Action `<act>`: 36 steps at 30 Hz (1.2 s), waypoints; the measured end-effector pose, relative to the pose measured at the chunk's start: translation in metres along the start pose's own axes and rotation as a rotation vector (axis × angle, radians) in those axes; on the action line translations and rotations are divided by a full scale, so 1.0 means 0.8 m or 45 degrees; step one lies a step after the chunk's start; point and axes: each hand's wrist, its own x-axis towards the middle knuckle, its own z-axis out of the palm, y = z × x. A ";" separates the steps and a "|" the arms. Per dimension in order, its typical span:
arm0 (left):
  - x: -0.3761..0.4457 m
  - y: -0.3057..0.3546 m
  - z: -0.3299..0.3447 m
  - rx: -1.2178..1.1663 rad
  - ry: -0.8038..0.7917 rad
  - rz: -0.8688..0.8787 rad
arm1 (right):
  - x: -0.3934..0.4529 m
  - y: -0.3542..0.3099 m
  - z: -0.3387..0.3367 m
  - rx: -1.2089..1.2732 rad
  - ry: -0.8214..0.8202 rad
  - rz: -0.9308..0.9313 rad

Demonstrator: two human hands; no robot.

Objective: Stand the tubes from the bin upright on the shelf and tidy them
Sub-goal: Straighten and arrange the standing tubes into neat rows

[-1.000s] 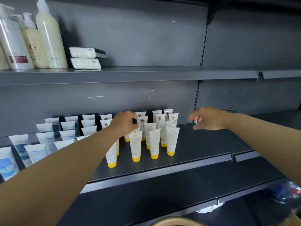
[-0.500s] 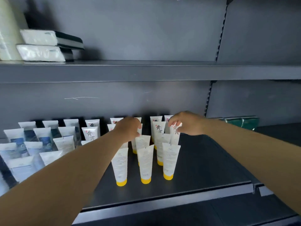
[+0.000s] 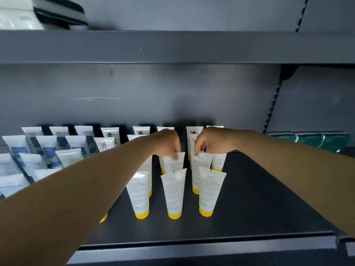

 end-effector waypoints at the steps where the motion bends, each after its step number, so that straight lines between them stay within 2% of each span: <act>1: 0.000 0.000 0.001 -0.021 0.004 -0.003 | 0.001 -0.001 0.000 0.004 -0.001 -0.001; 13: 0.003 -0.001 0.010 -0.053 0.103 -0.027 | 0.001 0.014 -0.006 -0.128 -0.050 -0.055; 17: 0.005 -0.002 0.011 -0.053 0.108 -0.026 | 0.000 0.022 -0.003 -0.123 0.003 -0.075; 24: 0.005 -0.007 0.015 -0.076 0.135 -0.022 | -0.022 0.046 -0.001 -0.149 0.132 0.010; 36: 0.011 -0.003 0.012 -0.033 0.119 -0.052 | -0.035 0.074 0.006 -0.050 0.186 0.284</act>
